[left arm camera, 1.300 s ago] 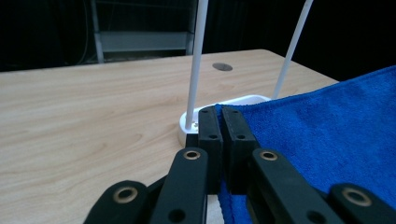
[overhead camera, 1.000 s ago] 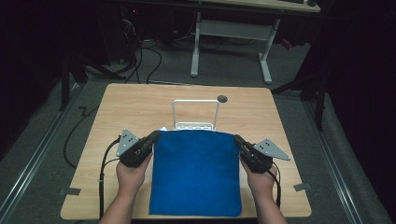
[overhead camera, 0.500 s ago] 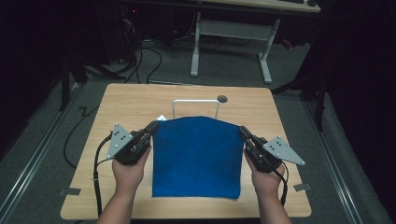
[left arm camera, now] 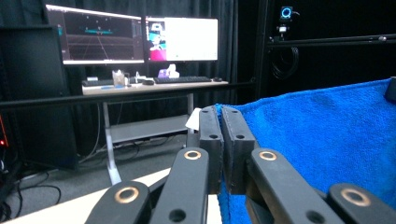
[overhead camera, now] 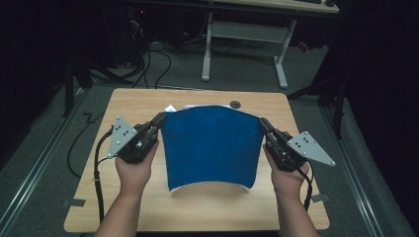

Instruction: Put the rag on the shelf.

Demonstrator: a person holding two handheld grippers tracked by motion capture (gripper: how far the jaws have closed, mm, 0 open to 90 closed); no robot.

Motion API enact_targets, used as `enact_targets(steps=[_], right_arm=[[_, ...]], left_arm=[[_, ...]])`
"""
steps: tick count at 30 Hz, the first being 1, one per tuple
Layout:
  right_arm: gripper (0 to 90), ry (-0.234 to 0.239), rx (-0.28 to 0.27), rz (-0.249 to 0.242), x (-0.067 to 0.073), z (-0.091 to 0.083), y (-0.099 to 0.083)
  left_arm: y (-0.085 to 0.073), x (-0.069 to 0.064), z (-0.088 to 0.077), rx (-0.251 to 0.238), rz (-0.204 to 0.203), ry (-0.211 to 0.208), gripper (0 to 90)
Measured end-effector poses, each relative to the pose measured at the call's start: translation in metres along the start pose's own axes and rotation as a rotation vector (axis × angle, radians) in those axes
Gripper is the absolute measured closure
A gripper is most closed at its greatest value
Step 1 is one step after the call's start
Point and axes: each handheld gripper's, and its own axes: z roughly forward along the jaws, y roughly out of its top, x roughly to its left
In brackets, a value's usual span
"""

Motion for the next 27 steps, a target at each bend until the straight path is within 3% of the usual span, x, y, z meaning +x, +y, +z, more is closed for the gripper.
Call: enact_targets(steps=[13,21,27], right_arm=[[88.0,-0.014,-0.01,0.005,-0.007,0.008,0.012],[88.0,-0.032,0.004,0.012,-0.018,0.026,0.017],[88.0,-0.051,0.004,0.023,-0.028,0.041,0.019]], left_arm=[[0.011,0.01,0.012,0.011,0.019,0.018,88.2],[0.021,0.025,0.03,0.025,0.03,0.036,88.3],[0.026,0.033,0.044,0.037,0.065,0.063,88.2]])
